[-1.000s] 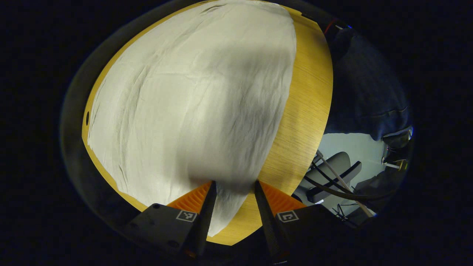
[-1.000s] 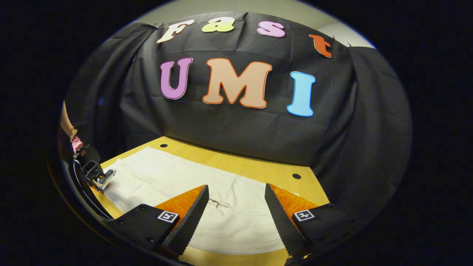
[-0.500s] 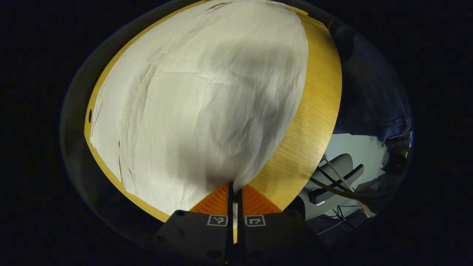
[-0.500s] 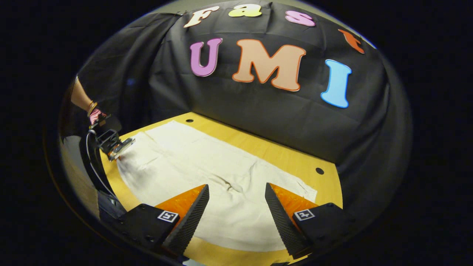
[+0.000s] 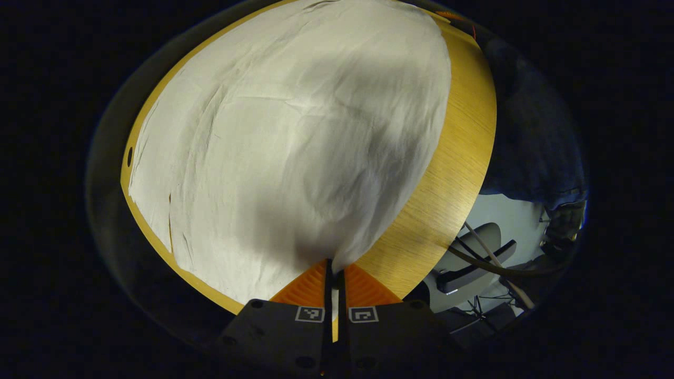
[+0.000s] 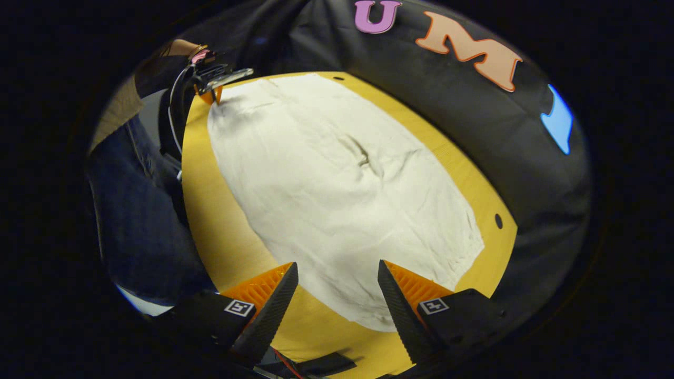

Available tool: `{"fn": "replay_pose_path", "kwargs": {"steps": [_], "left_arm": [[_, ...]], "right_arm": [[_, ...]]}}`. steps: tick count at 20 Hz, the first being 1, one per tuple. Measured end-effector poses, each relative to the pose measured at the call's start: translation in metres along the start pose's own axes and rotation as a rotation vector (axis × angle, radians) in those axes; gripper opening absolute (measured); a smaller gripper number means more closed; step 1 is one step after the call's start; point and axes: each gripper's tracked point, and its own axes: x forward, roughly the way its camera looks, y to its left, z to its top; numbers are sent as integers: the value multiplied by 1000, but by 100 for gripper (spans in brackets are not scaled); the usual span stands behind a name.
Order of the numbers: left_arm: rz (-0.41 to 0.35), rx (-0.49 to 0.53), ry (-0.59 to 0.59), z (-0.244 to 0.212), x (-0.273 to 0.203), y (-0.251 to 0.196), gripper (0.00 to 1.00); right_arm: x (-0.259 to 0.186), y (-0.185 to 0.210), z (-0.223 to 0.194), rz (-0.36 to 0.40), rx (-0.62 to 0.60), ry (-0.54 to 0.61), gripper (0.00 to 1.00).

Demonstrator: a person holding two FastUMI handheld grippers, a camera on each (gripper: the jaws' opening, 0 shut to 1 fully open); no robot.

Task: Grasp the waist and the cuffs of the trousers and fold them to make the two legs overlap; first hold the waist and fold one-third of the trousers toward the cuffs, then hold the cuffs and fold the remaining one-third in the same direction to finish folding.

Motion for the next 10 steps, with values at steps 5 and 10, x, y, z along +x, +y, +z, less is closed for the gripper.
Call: {"fn": "replay_pose_path", "kwargs": {"steps": [5,10], "left_arm": [[-27,2,46,0,1,0,2],[-48,34,88,0,0,0,2]], "right_arm": [[26,11,-33,108,-79,144,98],[34,17,-44,167,-103,210,98]]}}
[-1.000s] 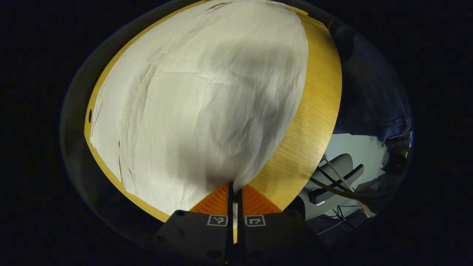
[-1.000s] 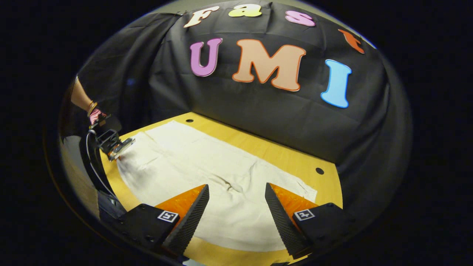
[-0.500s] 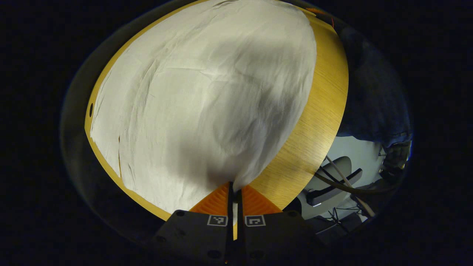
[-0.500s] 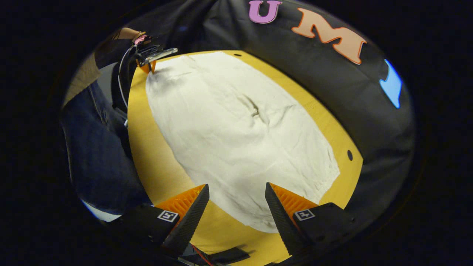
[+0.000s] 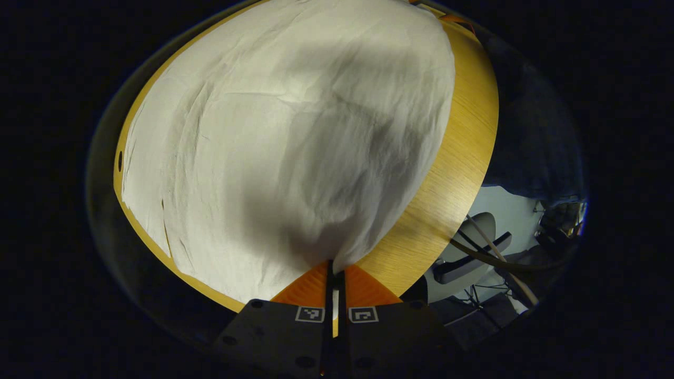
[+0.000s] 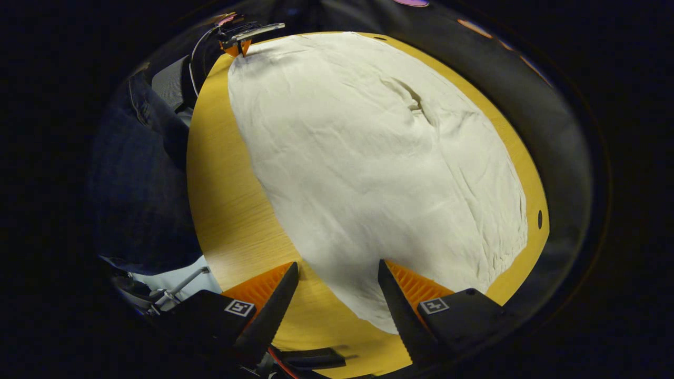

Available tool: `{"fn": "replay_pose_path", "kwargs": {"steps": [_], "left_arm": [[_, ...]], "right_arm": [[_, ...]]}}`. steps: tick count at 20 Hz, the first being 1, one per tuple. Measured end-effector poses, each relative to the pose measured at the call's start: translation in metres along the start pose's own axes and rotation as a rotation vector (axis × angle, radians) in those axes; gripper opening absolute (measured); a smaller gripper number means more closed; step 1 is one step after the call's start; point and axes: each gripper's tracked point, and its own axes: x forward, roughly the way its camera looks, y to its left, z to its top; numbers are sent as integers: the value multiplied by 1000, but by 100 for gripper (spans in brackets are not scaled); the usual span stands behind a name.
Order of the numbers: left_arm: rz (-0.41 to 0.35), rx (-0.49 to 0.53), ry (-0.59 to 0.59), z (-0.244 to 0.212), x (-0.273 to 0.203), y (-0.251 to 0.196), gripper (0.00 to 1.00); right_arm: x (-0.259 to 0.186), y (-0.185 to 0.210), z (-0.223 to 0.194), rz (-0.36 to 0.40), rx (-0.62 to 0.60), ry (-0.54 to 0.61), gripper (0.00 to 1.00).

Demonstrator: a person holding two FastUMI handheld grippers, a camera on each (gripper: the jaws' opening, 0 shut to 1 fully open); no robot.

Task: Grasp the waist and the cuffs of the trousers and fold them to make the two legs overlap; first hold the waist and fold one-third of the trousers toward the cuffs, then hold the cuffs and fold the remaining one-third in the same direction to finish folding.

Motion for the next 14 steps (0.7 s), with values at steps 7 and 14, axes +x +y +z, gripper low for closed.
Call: {"fn": "replay_pose_path", "kwargs": {"steps": [7,14], "left_arm": [[-8,-4,-4,0,1,0,2],[-4,-24,-20,0,1,0,2]], "right_arm": [[1,3,-1,11,31,62,92],[0,-11,1,-37,80,108,60]]}}
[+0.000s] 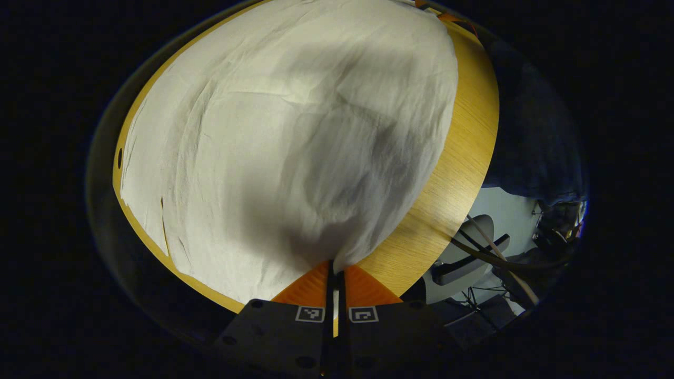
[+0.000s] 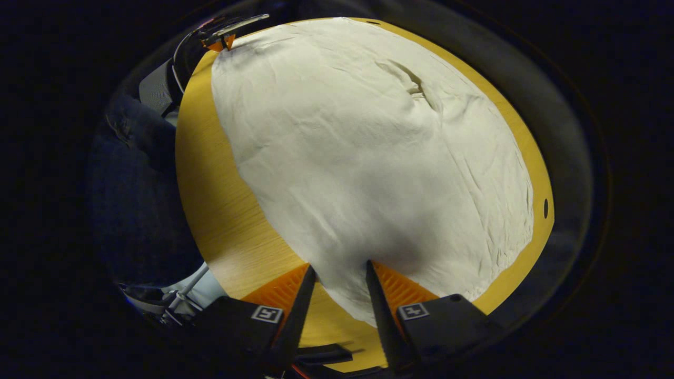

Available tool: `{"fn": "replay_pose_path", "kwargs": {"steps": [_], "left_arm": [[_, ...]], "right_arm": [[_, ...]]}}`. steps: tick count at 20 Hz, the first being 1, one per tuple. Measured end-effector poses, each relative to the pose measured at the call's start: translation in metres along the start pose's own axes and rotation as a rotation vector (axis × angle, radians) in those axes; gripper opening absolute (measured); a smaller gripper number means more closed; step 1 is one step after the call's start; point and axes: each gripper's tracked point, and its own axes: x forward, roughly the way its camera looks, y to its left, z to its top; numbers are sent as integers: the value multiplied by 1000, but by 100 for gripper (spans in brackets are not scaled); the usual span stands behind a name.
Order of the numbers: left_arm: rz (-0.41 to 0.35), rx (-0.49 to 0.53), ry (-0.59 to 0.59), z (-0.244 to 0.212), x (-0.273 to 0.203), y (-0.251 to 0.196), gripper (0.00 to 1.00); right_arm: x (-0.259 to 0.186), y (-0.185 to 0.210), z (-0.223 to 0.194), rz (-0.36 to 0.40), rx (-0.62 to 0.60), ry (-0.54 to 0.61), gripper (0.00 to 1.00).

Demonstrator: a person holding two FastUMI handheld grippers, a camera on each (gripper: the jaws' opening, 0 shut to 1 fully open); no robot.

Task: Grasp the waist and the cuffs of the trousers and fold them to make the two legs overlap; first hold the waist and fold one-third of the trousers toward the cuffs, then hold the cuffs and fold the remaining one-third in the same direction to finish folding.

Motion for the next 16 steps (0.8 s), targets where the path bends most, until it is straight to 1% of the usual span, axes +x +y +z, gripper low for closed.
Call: {"fn": "replay_pose_path", "kwargs": {"steps": [1,2,3,4,7,8,10,11,14,16], "left_arm": [[-1,-1,1,0,0,0,2],[-2,-1,4,-1,0,0,2],[-4,0,7,-1,1,0,2],[-5,5,11,-1,0,0,2],[5,31,22,-1,1,1,2],[6,36,23,-2,1,1,2],[6,25,17,-2,2,0,2],[6,19,13,-2,1,0,2],[20,16,1,-2,2,1,0],[28,-28,-27,-2,2,0,0]], "right_arm": [[-1,-6,1,-21,9,-4,39],[-1,-10,2,-44,16,-6,30],[1,-10,0,-52,28,-5,16],[0,-9,1,-56,24,-10,11],[-1,-11,0,-70,9,-14,8],[-4,-11,-1,-73,23,-4,6],[0,-13,2,-79,68,8,6],[-1,-12,-1,-87,80,0,3],[-2,-13,0,-120,97,-23,2],[-2,-14,-2,-149,145,-36,3]]}}
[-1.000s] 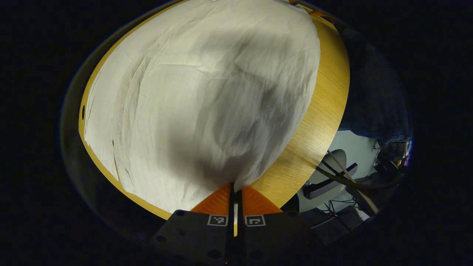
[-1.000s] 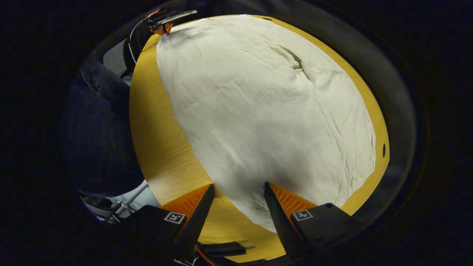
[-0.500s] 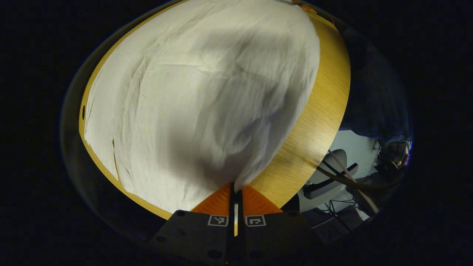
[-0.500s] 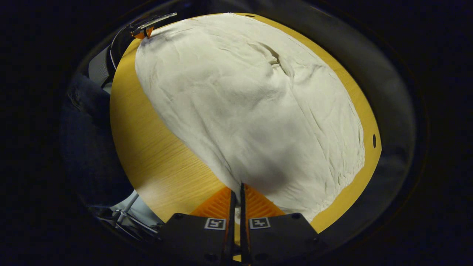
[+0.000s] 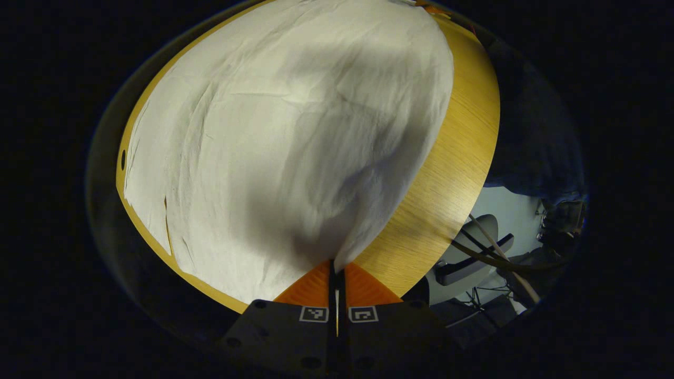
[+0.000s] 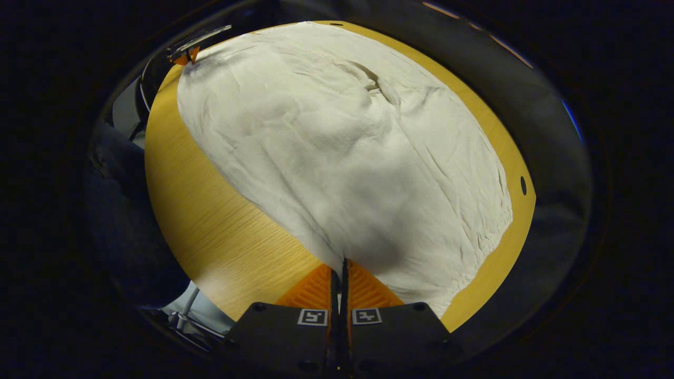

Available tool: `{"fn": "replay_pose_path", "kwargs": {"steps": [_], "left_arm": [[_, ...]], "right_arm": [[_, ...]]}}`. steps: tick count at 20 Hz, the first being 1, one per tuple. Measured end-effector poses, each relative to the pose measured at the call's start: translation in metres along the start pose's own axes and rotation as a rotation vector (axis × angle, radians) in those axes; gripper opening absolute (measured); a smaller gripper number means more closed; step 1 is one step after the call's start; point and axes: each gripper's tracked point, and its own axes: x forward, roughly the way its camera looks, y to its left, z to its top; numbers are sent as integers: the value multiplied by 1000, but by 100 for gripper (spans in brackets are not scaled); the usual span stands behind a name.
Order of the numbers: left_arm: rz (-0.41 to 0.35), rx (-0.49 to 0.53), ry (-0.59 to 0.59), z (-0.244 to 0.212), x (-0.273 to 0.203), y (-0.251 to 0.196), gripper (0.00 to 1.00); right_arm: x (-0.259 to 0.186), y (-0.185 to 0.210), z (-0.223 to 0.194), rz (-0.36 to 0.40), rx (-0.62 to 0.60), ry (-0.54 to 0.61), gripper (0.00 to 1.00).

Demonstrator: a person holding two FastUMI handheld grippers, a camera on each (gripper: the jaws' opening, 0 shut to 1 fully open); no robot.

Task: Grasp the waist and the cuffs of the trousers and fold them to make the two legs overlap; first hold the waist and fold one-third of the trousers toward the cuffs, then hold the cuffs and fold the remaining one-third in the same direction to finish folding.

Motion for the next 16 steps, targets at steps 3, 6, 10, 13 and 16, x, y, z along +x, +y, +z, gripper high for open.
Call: {"fn": "replay_pose_path", "kwargs": {"steps": [3,6,10,13,16], "left_arm": [[76,-92,-62,2,1,9,0],[161,-195,-122,12,-12,26,0],[311,-325,-214,40,-47,83,0],[427,-406,-287,78,-77,143,0],[523,-485,-364,123,-102,206,0]], "right_arm": [[-7,-2,0,-81,48,4,2],[-20,-9,10,-176,127,-26,2],[-43,-38,40,-287,301,-120,2],[-58,-64,66,-353,399,-188,2],[-75,-92,98,-391,490,-270,0]]}}
